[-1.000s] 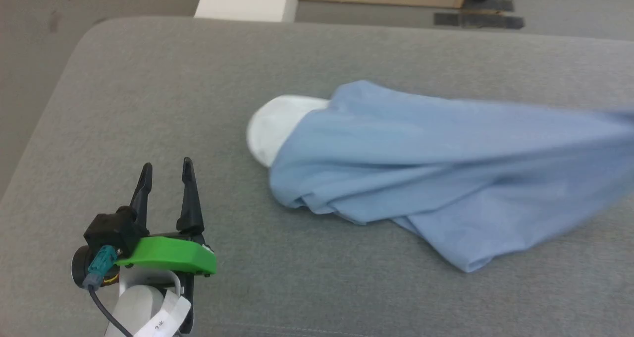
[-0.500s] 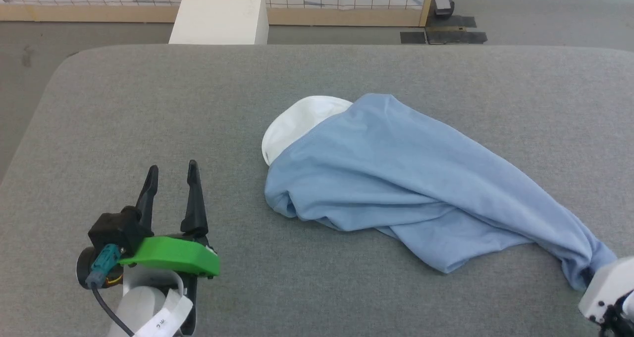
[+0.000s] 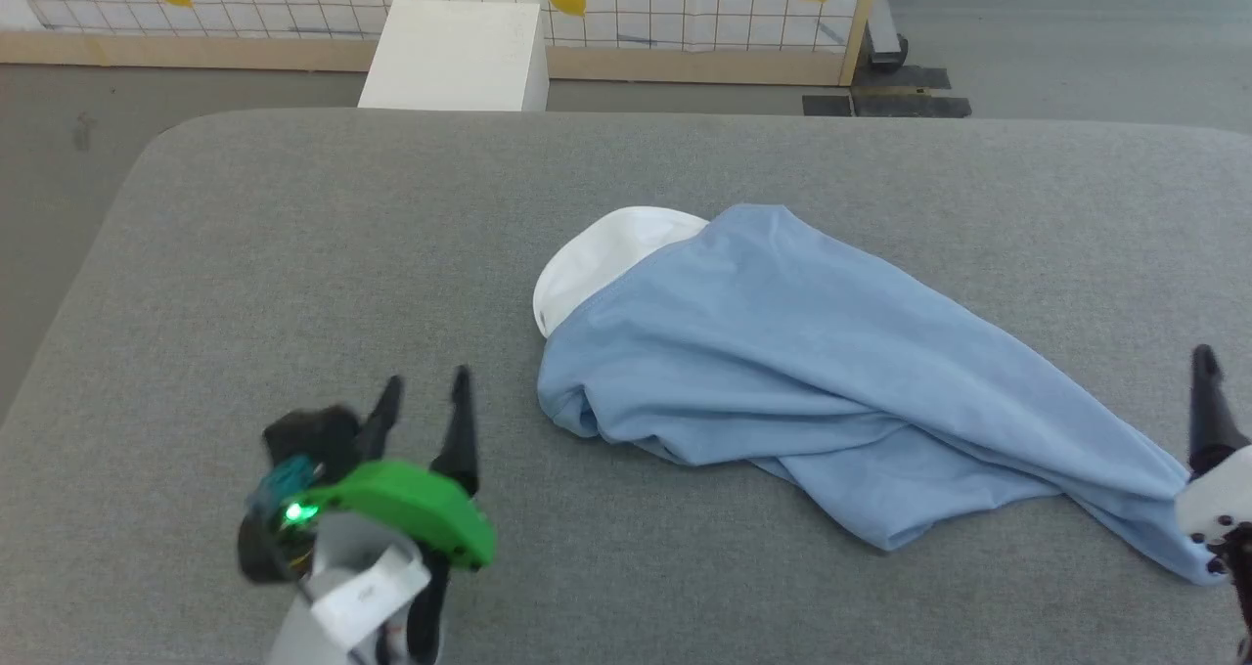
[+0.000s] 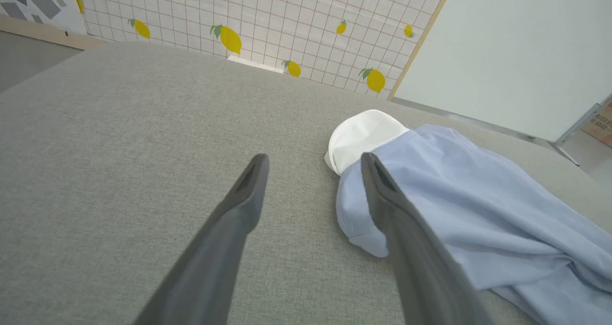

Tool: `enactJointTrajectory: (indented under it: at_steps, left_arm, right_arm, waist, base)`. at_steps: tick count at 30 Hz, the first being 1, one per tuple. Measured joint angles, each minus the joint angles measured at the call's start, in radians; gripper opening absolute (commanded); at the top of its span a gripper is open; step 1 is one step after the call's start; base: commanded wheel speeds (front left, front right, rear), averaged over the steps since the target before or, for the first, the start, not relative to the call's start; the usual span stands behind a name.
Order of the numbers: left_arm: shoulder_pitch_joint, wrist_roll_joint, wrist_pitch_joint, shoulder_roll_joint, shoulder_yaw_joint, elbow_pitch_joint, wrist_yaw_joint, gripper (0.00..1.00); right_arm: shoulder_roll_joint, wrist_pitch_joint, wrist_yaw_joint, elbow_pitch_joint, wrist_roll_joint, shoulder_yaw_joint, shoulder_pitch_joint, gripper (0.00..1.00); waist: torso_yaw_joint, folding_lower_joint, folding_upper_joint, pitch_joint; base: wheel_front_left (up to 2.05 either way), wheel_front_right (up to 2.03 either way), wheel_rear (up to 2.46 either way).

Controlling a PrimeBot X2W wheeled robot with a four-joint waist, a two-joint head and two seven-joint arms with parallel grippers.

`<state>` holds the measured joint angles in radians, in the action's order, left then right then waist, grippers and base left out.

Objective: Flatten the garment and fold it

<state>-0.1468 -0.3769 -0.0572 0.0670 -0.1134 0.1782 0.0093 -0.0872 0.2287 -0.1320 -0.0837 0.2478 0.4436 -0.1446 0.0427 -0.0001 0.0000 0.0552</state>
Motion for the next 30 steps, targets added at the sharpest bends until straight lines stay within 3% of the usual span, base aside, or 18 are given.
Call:
enactJointTrajectory:
  at_steps: [2, 6, 10, 13, 18, 23, 24, 25, 26, 30]
  left_arm:
    - [-0.046, -0.029, 0.068, -0.006, -0.030, 0.018, 0.012, 1.00]
    - [-0.195, -0.061, 0.306, -0.012, -0.115, 0.087, 0.050, 1.00]
    - [-0.336, -0.063, 0.546, -0.014, -0.197, 0.201, 0.090, 1.00]
    - [-0.411, -0.046, 0.671, -0.015, -0.233, 0.285, 0.107, 1.00]
    - [-0.470, -0.016, 0.808, -0.005, -0.283, 0.415, 0.116, 1.00]
    - [-0.479, -0.016, 0.852, 0.014, -0.287, 0.483, 0.116, 1.00]
    - [-0.479, -0.024, 0.852, 0.014, -0.283, 0.487, 0.116, 0.87]
    - [-0.479, -0.028, 0.848, 0.014, -0.281, 0.487, 0.113, 0.49]
    - [-0.478, -0.049, 0.814, 0.014, -0.263, 0.486, 0.104, 0.00]
    - [-0.456, -0.109, 0.727, 0.012, -0.208, 0.457, 0.087, 0.00]
  right_arm:
    - [0.007, 0.010, 0.000, 0.006, -0.001, -0.021, 0.002, 1.00]
    - [0.012, 0.026, 0.000, 0.015, -0.007, -0.062, 0.002, 1.00]
    - [0.017, 0.026, 0.000, 0.017, -0.007, -0.100, 0.000, 1.00]
    - [0.020, 0.026, 0.000, 0.015, -0.007, -0.121, -0.004, 1.00]
    - [0.022, 0.019, 0.000, 0.004, -0.007, -0.137, -0.021, 1.00]
    - [0.022, 0.000, 0.000, -0.014, -0.007, -0.137, -0.022, 1.00]
    - [0.022, -0.002, 0.000, -0.018, -0.007, -0.137, -0.022, 1.00]
    - [0.022, -0.005, 0.000, -0.023, -0.007, -0.136, -0.022, 1.00]
    - [0.022, -0.009, 0.000, -0.031, -0.007, -0.136, -0.022, 1.00]
    - [0.023, -0.011, 0.000, -0.050, -0.007, -0.142, -0.022, 1.00]
  waist:
    - [-0.001, 0.0000, 0.0000, 0.003]
    - [-0.009, 0.0000, 0.0000, 0.014]
    - [-0.020, 0.0000, 0.0000, 0.038]
    - [-0.031, 0.0000, 0.0000, 0.060]
    - [-0.057, 0.0000, 0.0000, 0.099]
    - [-0.085, 0.0000, 0.0000, 0.132]
    - [-0.088, 0.0000, 0.0000, 0.137]
    - [-0.090, 0.0000, 0.0000, 0.140]
    - [-0.089, 0.0000, 0.0000, 0.143]
    - [-0.079, 0.0001, 0.0000, 0.132]
  base:
    - [0.00, 0.00, 0.00]
    - [0.00, 0.00, 0.00]
    - [0.00, 0.00, 0.00]
    - [0.00, 0.00, 0.00]
    - [0.00, 0.00, 0.00]
    - [0.00, 0.00, 0.00]
    - [0.00, 0.00, 0.00]
    - [0.00, 0.00, 0.00]
    - [0.00, 0.00, 0.00]
    - [0.00, 0.00, 0.00]
